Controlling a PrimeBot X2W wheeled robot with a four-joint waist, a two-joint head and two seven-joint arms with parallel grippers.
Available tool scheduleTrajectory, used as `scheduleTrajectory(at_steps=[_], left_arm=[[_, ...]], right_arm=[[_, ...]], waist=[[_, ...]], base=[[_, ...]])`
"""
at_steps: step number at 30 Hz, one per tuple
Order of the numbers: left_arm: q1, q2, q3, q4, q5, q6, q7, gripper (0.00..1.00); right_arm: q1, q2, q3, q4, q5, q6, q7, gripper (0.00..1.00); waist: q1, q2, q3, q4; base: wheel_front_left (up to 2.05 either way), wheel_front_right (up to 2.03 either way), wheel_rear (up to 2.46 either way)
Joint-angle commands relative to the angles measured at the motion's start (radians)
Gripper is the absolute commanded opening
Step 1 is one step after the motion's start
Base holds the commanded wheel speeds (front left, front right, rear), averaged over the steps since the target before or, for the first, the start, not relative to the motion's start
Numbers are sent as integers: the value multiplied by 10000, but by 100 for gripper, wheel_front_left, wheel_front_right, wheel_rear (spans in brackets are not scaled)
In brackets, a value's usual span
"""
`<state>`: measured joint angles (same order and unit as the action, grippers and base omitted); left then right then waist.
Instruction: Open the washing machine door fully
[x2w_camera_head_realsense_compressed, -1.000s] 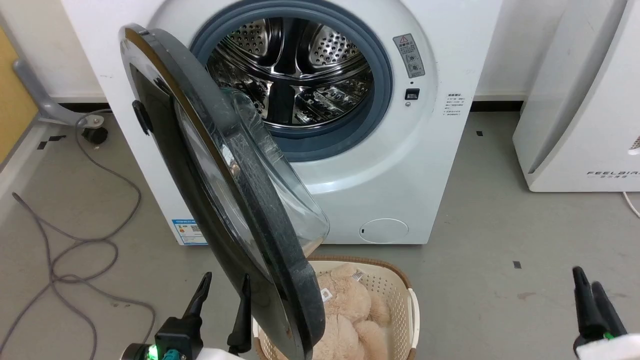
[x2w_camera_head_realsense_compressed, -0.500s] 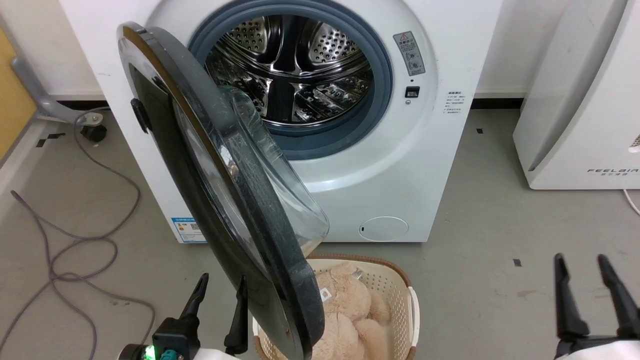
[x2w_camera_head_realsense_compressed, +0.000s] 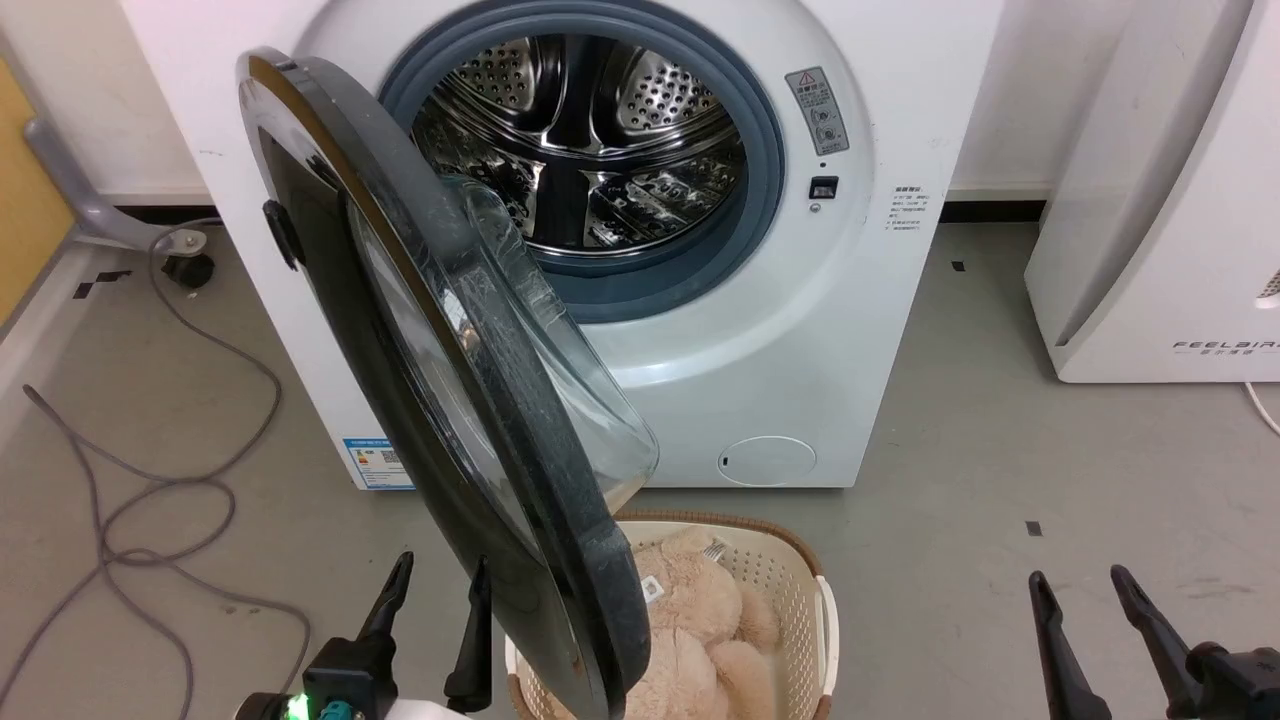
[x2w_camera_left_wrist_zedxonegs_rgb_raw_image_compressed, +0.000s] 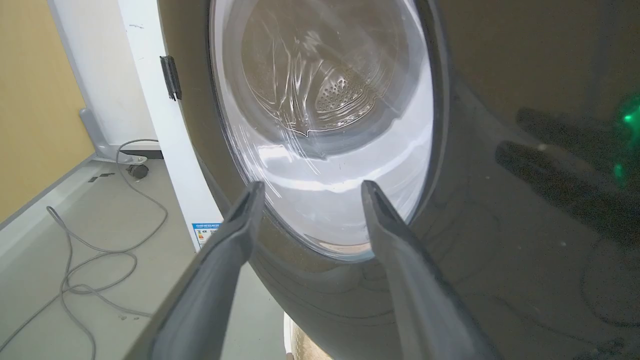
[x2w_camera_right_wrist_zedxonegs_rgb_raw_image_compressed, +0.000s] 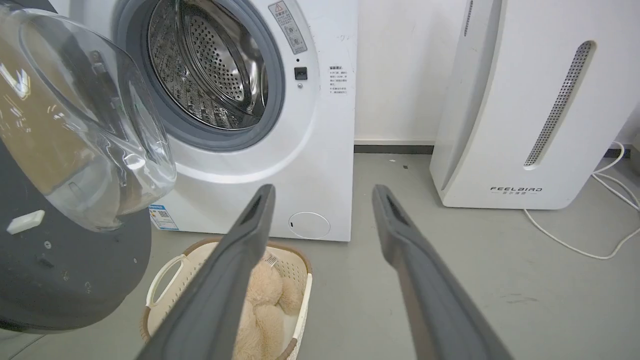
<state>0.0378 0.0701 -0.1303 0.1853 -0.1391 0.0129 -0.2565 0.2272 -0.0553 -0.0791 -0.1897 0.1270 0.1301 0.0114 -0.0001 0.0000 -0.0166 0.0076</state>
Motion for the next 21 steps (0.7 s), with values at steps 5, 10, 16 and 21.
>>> scheduleTrajectory(at_steps=[5, 10, 16, 21], left_arm=[[88, -11, 40, 61, 75, -103, -53, 64], [79, -16, 38, 66, 55, -148, -53, 0], [65, -24, 89, -59, -4, -165, -53, 0], [25, -66, 197, -447, -222, -126, -53, 0]], right_arm=[[141, 50, 46, 86, 30, 6, -14, 100], [139, 50, 41, 107, 100, 6, -11, 100], [133, 50, -10, 141, 256, 6, 2, 100], [127, 50, -23, 136, 295, 6, 5, 100]], waist=[[1, 0, 2, -27], [1, 0, 3, -19], [1, 0, 6, -7], [1, 0, 29, 23]], base=[[0, 0, 0], [0, 0, 0], [0, 0, 0], [0, 0, 0]])
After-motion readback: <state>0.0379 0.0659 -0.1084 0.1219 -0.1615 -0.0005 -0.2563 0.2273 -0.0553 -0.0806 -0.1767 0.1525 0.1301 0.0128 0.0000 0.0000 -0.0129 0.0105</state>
